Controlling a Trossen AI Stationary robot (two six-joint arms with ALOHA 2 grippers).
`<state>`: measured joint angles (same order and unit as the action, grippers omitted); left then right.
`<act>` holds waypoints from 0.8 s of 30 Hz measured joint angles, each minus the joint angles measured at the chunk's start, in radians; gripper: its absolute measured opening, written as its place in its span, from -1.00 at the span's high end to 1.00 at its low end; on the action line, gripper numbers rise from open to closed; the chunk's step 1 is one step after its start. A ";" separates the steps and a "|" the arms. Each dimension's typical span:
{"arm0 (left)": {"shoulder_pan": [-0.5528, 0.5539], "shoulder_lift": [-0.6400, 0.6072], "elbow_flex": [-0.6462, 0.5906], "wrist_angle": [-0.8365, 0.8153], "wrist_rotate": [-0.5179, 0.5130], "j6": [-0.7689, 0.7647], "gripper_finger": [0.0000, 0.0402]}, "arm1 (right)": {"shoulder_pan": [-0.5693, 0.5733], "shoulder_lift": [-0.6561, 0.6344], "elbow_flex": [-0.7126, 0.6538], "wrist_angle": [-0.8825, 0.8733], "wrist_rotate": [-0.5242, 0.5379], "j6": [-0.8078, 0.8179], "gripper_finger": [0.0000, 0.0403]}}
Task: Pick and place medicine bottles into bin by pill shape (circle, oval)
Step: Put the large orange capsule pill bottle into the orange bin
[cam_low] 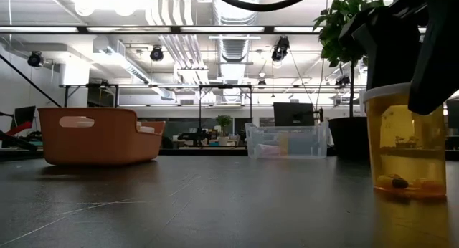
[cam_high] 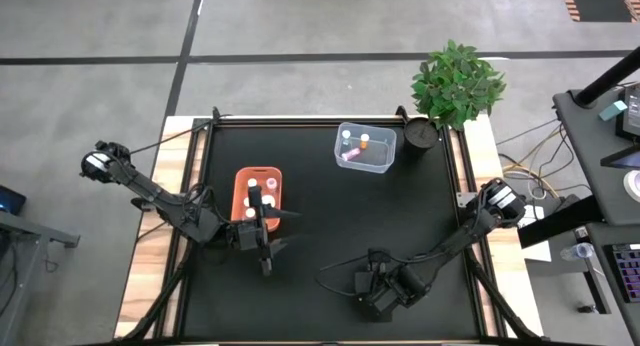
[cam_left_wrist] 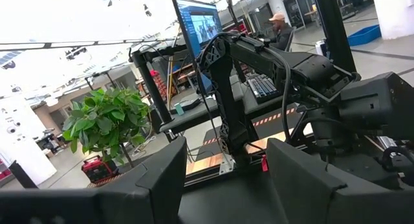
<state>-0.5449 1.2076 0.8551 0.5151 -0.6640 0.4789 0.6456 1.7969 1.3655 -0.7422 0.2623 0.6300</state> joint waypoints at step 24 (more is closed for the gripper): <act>-0.001 0.000 0.000 -0.001 -0.033 0.000 0.02 | -0.038 -0.008 0.082 0.008 0.053 -0.048 -0.06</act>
<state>-0.5454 1.2076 0.8551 0.5144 -0.6966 0.4788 0.6074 1.7889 1.4479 -0.7339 0.3153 0.5817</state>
